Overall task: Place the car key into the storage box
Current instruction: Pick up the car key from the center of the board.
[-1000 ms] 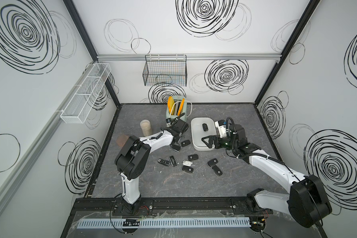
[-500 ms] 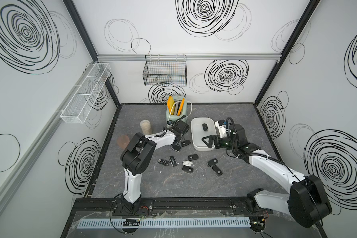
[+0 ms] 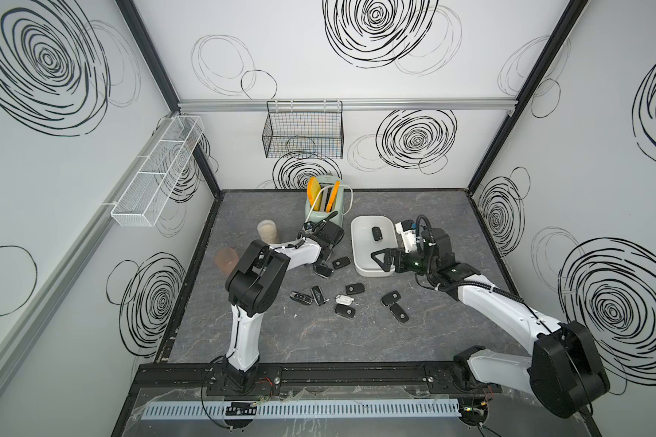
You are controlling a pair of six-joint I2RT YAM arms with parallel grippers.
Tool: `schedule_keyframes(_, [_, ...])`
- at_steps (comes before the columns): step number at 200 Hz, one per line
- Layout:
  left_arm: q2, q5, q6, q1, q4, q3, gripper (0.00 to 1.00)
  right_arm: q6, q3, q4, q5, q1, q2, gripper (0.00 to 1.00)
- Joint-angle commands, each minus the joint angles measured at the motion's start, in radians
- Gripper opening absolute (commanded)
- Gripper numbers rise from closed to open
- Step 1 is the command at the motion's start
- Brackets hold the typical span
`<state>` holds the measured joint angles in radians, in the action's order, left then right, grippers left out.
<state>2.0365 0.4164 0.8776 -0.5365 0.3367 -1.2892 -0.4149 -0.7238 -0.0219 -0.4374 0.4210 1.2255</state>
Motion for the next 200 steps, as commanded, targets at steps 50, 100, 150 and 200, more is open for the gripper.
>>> schedule_keyframes(50, [0.004, -0.069, -0.151, 0.032, -0.057, 0.033, 0.57, -0.007, -0.018, 0.006, 0.016, -0.005, -0.007, 0.99])
schedule_keyframes(100, [0.018, -0.104, -0.182, 0.032, -0.054, 0.024, 0.4, -0.007, -0.032, 0.02, 0.033, -0.004, -0.01, 0.99])
schedule_keyframes(150, [0.005, -0.102, -0.197, 0.03, -0.031, 0.025, 0.33, -0.007, -0.041, 0.029, 0.037, -0.005, -0.017, 0.99])
schedule_keyframes(200, [-0.094, -0.094, -0.232, 0.01, -0.029, 0.05, 0.33, 0.001, -0.044, 0.039, 0.03, -0.005, -0.018, 0.99])
